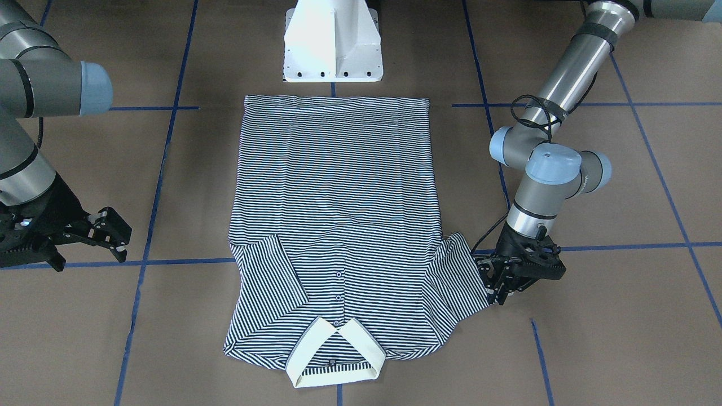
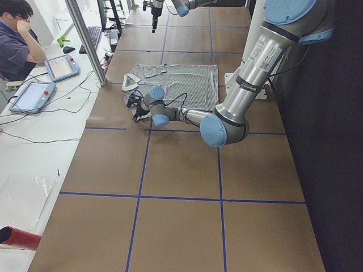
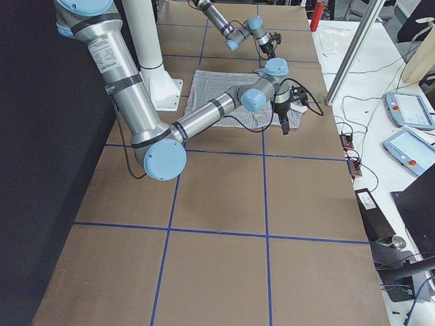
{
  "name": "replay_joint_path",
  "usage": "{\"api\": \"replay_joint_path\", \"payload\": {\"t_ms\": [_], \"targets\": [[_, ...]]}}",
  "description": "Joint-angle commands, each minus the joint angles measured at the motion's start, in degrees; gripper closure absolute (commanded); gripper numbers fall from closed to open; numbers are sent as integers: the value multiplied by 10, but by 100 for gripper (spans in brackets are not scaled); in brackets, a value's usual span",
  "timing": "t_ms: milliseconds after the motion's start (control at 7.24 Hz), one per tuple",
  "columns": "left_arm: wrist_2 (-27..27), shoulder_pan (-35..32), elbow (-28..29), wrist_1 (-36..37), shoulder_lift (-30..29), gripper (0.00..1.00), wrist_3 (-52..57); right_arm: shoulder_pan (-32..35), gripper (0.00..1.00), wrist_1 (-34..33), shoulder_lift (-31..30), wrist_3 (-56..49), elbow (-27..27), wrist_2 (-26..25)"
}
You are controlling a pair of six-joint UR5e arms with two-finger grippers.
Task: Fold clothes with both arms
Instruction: 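Move the left gripper to the sleeve nearest it, then fold that sleeve inward across the shirt body with the left gripper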
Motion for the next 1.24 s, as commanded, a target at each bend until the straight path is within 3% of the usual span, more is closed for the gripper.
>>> {"api": "replay_joint_path", "payload": {"t_ms": [0, 138, 553, 691, 1105], "targets": [[0, 0, -6, 3, -2, 100, 1, 0, 0, 0, 0, 1, 0, 0], [-1, 1, -24, 32, -7, 100, 1, 0, 0, 0, 1, 1, 0, 0], [-2, 2, -161, 285, -55, 100, -8, 0, 0, 0, 1, 2, 1, 0], [-1, 8, -159, 354, -98, 100, -34, 0, 0, 0, 1, 3, 1, -1], [1, 42, -73, 378, -190, 100, -115, -1, 0, 0, 2, 3, 0, -2]]}}
